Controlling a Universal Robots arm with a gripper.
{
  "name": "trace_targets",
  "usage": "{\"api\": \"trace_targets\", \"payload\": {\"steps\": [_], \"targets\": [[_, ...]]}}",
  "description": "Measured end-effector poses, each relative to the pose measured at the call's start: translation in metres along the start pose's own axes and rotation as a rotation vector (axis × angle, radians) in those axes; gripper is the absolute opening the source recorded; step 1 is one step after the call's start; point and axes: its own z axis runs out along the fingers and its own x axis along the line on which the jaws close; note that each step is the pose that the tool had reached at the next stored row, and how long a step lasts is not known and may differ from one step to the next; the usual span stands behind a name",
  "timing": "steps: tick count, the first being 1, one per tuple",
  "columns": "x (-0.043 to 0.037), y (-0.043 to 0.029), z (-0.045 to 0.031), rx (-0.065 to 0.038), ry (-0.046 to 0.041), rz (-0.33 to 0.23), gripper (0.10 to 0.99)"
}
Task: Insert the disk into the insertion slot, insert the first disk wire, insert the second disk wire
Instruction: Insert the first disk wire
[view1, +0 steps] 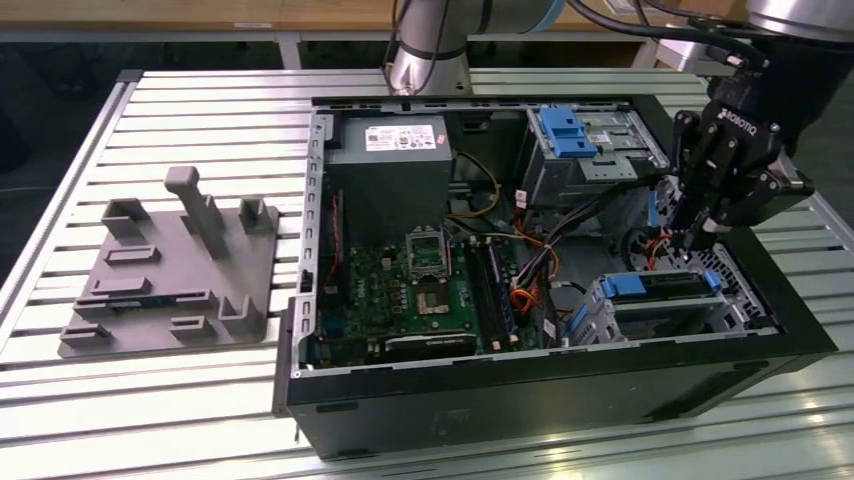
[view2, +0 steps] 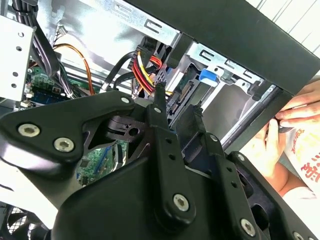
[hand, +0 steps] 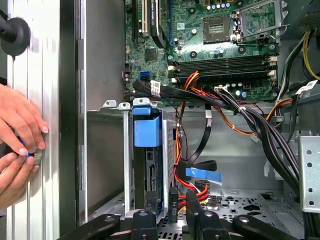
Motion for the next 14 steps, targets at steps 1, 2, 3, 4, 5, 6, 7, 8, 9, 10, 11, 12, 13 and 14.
{"api": "trace_targets", "payload": {"steps": [1,2,3,4,5,6,7,8,9,10,11,12,13,14], "targets": [[0.0,0.0,0.0,0.0,-0.0006,0.0,0.365],[0.0,0.0001,0.0001,0.0,-0.0012,0.0,0.365],[0.0,0.0,0.0003,0.0,-0.0017,0.001,0.365],[0.0,-0.0001,0.0004,0.0,-0.0019,0.001,0.365],[0.0,-0.0004,0.0006,0.0,-0.002,0.001,0.365],[0.0,-0.0006,0.0006,0.0,-0.0019,0.001,0.365],[-0.0001,-0.0008,0.0008,0.0,-0.0021,0.001,0.353],[-0.0001,-0.0009,0.0009,0.0,-0.002,0.001,0.286],[-0.0002,-0.0009,0.0013,0.0,-0.0022,0.001,0.286],[-0.0003,-0.0009,0.0019,0.0,-0.0026,0.001,0.286],[-0.0005,-0.001,0.0025,-0.001,-0.0024,0.002,0.169],[-0.0006,-0.001,0.003,-0.001,-0.0024,0.002,0.169],[-0.0007,-0.001,0.0035,-0.001,-0.0023,0.002,0.165],[-0.0008,-0.001,0.0039,-0.001,-0.0023,0.002,0.165]]}}
